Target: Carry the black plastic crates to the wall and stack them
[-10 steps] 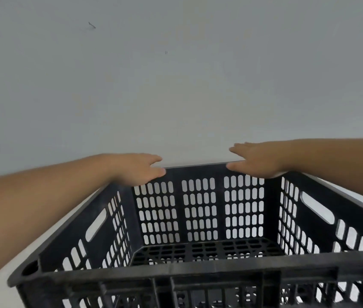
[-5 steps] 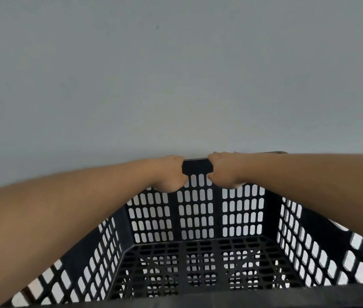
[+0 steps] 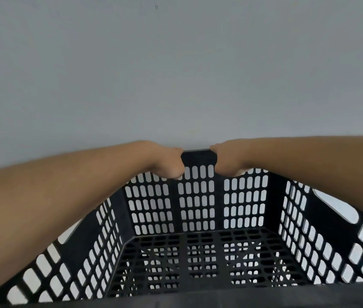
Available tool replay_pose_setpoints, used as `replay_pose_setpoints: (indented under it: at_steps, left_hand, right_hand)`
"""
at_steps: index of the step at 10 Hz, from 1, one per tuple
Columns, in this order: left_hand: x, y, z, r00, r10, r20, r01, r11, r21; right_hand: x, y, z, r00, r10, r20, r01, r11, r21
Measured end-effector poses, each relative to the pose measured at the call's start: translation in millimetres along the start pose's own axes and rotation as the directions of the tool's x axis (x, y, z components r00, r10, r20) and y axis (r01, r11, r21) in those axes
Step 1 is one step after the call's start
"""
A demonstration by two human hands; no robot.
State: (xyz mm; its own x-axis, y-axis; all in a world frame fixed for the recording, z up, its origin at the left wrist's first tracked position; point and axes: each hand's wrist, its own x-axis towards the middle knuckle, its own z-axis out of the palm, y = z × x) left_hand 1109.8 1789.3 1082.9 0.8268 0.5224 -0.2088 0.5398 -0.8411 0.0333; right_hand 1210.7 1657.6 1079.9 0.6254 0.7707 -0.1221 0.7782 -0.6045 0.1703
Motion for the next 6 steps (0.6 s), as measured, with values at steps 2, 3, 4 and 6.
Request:
replay_pose_setpoints:
  at_steps: [2,3,4,6]
  left_hand:
    - [-11,2,-11,1.000,-0.025,-0.014,0.024,0.999,-0.024]
    - [-25,5,-15,1.000,-0.013,0.019,0.014,1.000,-0.016]
    - [-36,9,-17,1.000,0.015,-0.016,-0.015,1.000,-0.017]
    - [-56,8,-17,0.994,-0.018,-0.106,0.015,0.999,-0.028]
  right_hand:
    - [-6,-1,-6,0.999,-0.039,0.029,0.038,0.999,0.032]
    - [-10,-5,-8,0.999,-0.042,0.030,0.039,0.996,0.082]
    - [-17,-5,-9,0.997,-0.075,-0.028,0.077,0.993,0.094]
    - [-39,2,-13,0.978,-0.101,-0.180,0.118,0.990,0.083]
